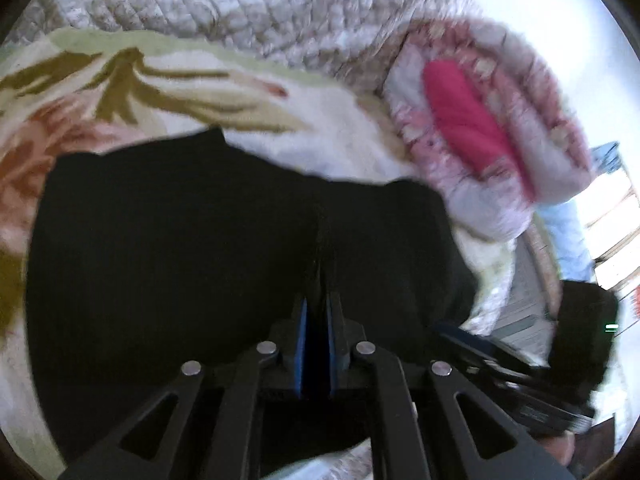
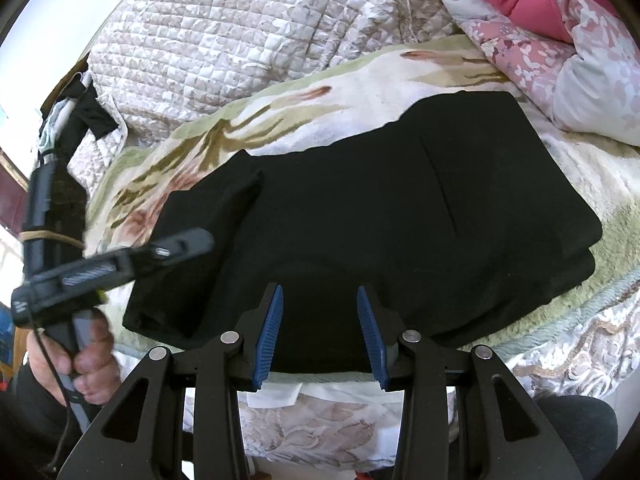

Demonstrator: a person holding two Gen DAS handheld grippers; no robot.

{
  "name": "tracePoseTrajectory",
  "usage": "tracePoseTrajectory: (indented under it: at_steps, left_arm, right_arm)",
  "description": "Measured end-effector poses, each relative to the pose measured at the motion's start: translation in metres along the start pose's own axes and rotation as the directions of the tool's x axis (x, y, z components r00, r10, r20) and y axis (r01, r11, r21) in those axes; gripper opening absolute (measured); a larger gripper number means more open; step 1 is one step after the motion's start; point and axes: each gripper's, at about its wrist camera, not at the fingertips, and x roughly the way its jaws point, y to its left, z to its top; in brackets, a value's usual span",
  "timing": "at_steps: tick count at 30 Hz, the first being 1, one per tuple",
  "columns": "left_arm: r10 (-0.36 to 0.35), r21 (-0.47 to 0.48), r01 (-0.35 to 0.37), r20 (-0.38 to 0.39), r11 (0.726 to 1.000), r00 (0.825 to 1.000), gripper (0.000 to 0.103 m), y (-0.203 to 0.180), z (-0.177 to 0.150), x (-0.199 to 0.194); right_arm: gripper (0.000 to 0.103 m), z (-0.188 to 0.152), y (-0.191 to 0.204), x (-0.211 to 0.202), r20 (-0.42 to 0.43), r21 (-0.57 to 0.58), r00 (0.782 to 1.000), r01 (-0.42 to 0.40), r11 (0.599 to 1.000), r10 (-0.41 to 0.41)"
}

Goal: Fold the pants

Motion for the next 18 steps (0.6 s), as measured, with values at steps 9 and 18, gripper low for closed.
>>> tracePoseTrajectory:
  at_steps: [9, 18]
  left_arm:
    - [0.157, -0.062, -0.148, 0.173, 0.987, 0.972, 0.022, 0.051, -0.002, -0.08]
    - [0.289, -0.132, -0.271, 0.148, 0.954, 0.946, 0.022, 0.099, -0.025, -0.089]
  right_arm:
    - [0.039, 0.015, 0.03, 0.036, -0.054, -0.037, 0.991, -0.128, 0.991, 0.126]
    - [0.04, 0.045, 0.041, 0.086, -0.093, -0.045, 0.974, -0.213, 0.976, 0.209]
